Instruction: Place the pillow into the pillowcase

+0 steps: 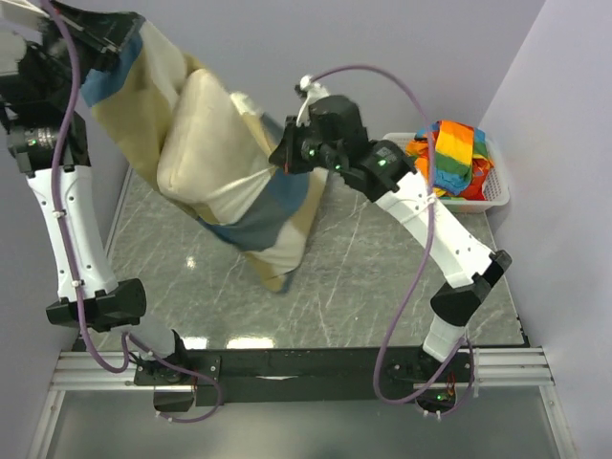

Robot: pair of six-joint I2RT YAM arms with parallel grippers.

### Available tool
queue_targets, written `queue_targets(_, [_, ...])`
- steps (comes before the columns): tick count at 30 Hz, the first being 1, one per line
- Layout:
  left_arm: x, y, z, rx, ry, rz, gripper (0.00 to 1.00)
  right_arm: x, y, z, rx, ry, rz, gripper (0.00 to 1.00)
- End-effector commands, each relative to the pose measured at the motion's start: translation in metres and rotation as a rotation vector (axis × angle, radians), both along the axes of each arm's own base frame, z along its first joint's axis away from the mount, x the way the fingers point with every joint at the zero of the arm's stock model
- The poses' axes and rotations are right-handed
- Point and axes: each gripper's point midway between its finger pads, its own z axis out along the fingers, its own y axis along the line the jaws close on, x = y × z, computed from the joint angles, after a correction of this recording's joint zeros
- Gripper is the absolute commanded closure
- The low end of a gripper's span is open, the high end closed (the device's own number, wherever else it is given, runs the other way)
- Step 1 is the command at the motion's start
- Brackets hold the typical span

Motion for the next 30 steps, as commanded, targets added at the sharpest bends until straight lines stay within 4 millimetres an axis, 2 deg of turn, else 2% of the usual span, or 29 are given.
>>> queue_targets(1, [-0.009,-0.057,-0.005,0.062,-0.044,-0.126,0.99,0.039,-0.096,0.121,0.161,-0.232,-0.213,1.0])
queue_targets(2, [-0.019,-0.065,-0.006,0.099,-0.062,-0.124,0.99,0.045,-0.104,0.127,0.18,-0.234,-0.235,1.0])
queue_targets(3, [-0.014,-0.074,-0.022,0.098,-0.025,-0.149,0.99,0.05,-0.11,0.13,0.194,-0.234,-0.241,1.0])
queue_targets(4, [-0.02,-0.074,-0.021,0.103,-0.035,-0.145,0.99,0.052,-0.112,0.131,0.207,-0.229,-0.242,1.0])
queue_targets(5, [-0.017,-0.073,-0.027,0.11,-0.019,-0.132,0.99,0.051,-0.11,0.127,0.217,-0.208,-0.236,1.0])
queue_targets(7, [-0.006,-0.047,-0.028,0.112,0.006,-0.046,0.99,0.039,-0.092,0.123,0.212,-0.215,-0.189,1.0])
queue_targets(8, [-0.005,-0.037,-0.025,0.095,0.0,-0.044,0.99,0.021,-0.07,0.115,0.19,-0.21,-0.145,1.0])
queue_targets(9, [0.006,-0.008,-0.038,0.065,0.035,-0.002,0.99,0.018,-0.065,0.112,0.17,-0.217,-0.156,1.0])
queue_targets(10, [0.006,0.0,-0.039,0.013,0.048,-0.018,0.99,0.01,-0.056,0.108,0.157,-0.212,-0.127,1.0])
queue_targets(11, [0.01,0.009,-0.045,0.003,0.063,-0.003,0.99,0.006,-0.052,0.104,0.15,-0.204,-0.114,1.0])
queue_targets(12, [0.016,0.021,-0.056,-0.009,0.1,0.032,0.99,0.005,-0.053,0.104,0.148,-0.204,-0.113,1.0])
queue_targets(13, [0.022,0.025,-0.064,-0.001,0.122,0.048,0.99,0.009,-0.059,0.103,0.13,-0.218,-0.142,1.0])
queue_targets(14, [0.021,0.017,-0.07,0.01,0.136,0.016,0.99,0.01,-0.067,0.103,0.119,-0.227,-0.168,1.0])
queue_targets(15, [0.026,0.006,-0.086,0.014,0.171,-0.016,0.99,0.02,-0.083,0.104,0.113,-0.23,-0.213,1.0])
queue_targets(17, [0.024,-0.005,-0.098,0.053,0.19,0.021,0.99,0.019,-0.099,0.108,0.136,-0.221,-0.217,1.0])
queue_targets(18, [0.025,-0.035,-0.121,0.073,0.236,-0.035,0.99,0.023,-0.111,0.111,0.14,-0.229,-0.243,1.0])
queue_targets(19, [0.016,-0.051,-0.127,0.112,0.228,-0.05,0.99,0.02,-0.119,0.116,0.139,-0.247,-0.261,1.0])
queue_targets(20, [0.022,-0.06,-0.158,0.118,0.294,-0.048,0.99,0.018,-0.122,0.119,0.14,-0.254,-0.267,1.0])
queue_targets(21, [0.007,-0.094,-0.167,0.141,0.301,-0.112,0.99,0.016,-0.124,0.12,0.14,-0.256,-0.267,1.0])
queue_targets(22, [0.003,-0.103,-0.181,0.141,0.322,-0.123,0.99,0.013,-0.122,0.12,0.148,-0.25,-0.253,1.0])
queue_targets(23, [0.002,-0.111,-0.223,0.144,0.405,-0.134,0.99,0.013,-0.121,0.118,0.149,-0.245,-0.249,1.0])
queue_targets(24, [-0.008,-0.116,-0.227,0.134,0.404,-0.125,0.99,0.009,-0.109,0.115,0.157,-0.233,-0.21,1.0])
queue_targets(25, [-0.01,-0.115,-0.24,0.133,0.425,-0.112,0.99,0.014,-0.101,0.101,0.134,-0.209,-0.208,1.0])
queue_targets(26, [-0.012,-0.112,-0.271,0.143,0.489,-0.096,0.99,0.014,-0.092,0.091,0.119,-0.196,-0.193,1.0])
queue_targets(27, [-0.011,-0.099,-0.28,0.153,0.51,-0.025,0.99,0.014,-0.082,0.084,0.117,-0.184,-0.177,1.0])
queue_targets(28, [-0.013,-0.089,-0.297,0.162,0.57,0.014,0.99,0.011,-0.062,0.054,0.081,-0.137,-0.136,1.0])
queue_targets(29, [-0.011,-0.072,-0.316,0.159,0.614,0.06,0.99,0.012,-0.055,0.039,0.061,-0.121,-0.145,1.0])
queue_targets(30, [-0.014,-0.061,-0.321,0.151,0.625,0.085,0.99,0.013,-0.044,0.031,0.077,-0.122,-0.142,1.0])
